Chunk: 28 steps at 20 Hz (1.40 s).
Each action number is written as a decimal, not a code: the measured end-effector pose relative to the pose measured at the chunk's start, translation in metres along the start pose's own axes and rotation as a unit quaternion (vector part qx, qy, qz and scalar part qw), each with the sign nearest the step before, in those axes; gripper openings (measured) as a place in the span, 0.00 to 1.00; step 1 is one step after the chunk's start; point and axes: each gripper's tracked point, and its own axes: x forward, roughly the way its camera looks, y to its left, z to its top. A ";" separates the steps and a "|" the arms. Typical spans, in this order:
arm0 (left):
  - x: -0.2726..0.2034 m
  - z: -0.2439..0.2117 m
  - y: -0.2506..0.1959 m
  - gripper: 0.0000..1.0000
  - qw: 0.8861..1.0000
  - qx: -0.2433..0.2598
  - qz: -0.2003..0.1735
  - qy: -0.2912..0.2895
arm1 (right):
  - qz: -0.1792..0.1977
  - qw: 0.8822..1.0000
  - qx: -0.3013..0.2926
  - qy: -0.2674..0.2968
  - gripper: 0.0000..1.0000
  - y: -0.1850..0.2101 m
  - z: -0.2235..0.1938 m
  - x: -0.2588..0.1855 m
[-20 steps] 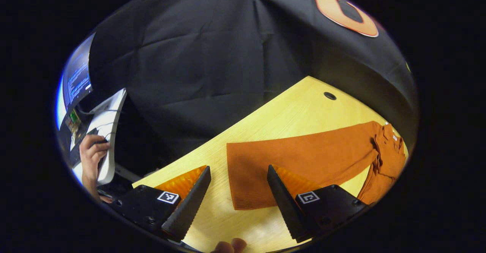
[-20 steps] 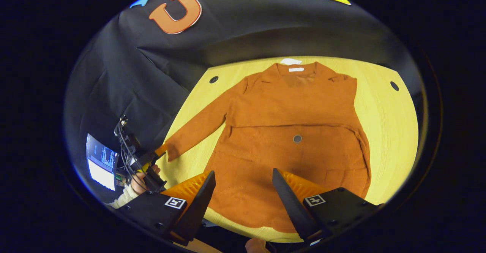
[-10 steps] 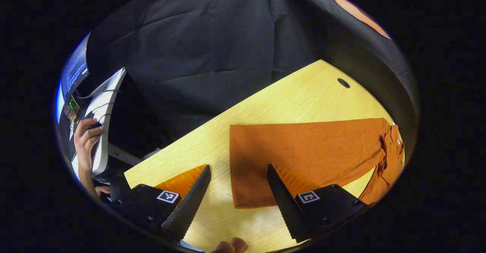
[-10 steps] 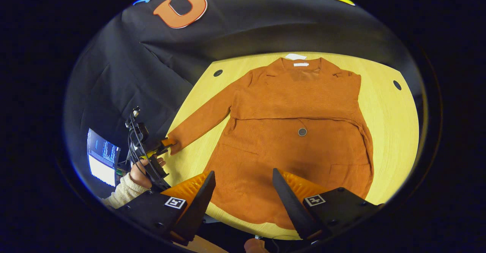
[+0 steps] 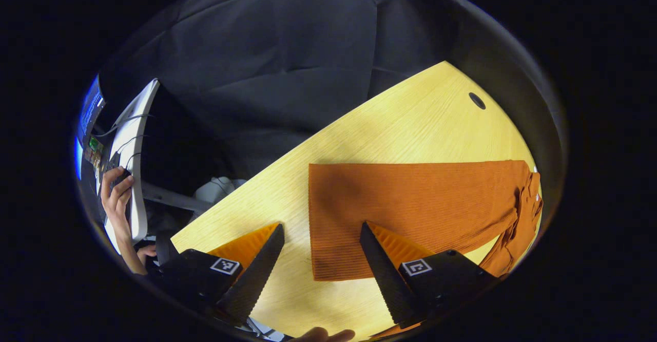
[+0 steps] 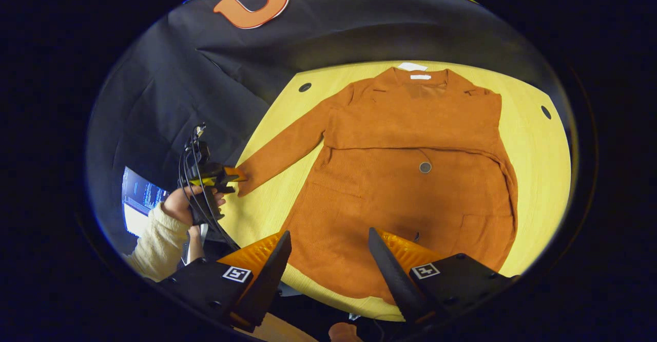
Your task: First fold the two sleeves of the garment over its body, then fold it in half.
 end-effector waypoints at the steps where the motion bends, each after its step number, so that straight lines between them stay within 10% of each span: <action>1: 0.000 -0.001 0.000 0.98 1.000 -0.003 0.001 0.015 | 0.001 1.000 0.001 0.002 0.97 0.001 -0.001 0.001; 10: 0.002 0.001 -0.008 0.77 0.997 -0.003 -0.005 0.077 | 0.008 1.000 0.007 0.007 0.97 -0.002 -0.007 -0.006; 15: 0.003 0.003 -0.011 0.24 0.998 -0.012 -0.022 0.064 | 0.015 1.000 0.005 -0.005 0.97 -0.014 -0.004 -0.019; 18: 0.003 0.005 -0.012 0.10 0.998 0.005 -0.024 0.053 | 0.020 1.000 0.015 -0.011 0.97 -0.025 -0.005 -0.027; 28: -0.025 0.036 -0.033 0.03 0.999 0.041 -0.011 -0.010 | 0.018 0.997 0.059 -0.038 0.97 -0.084 -0.006 -0.063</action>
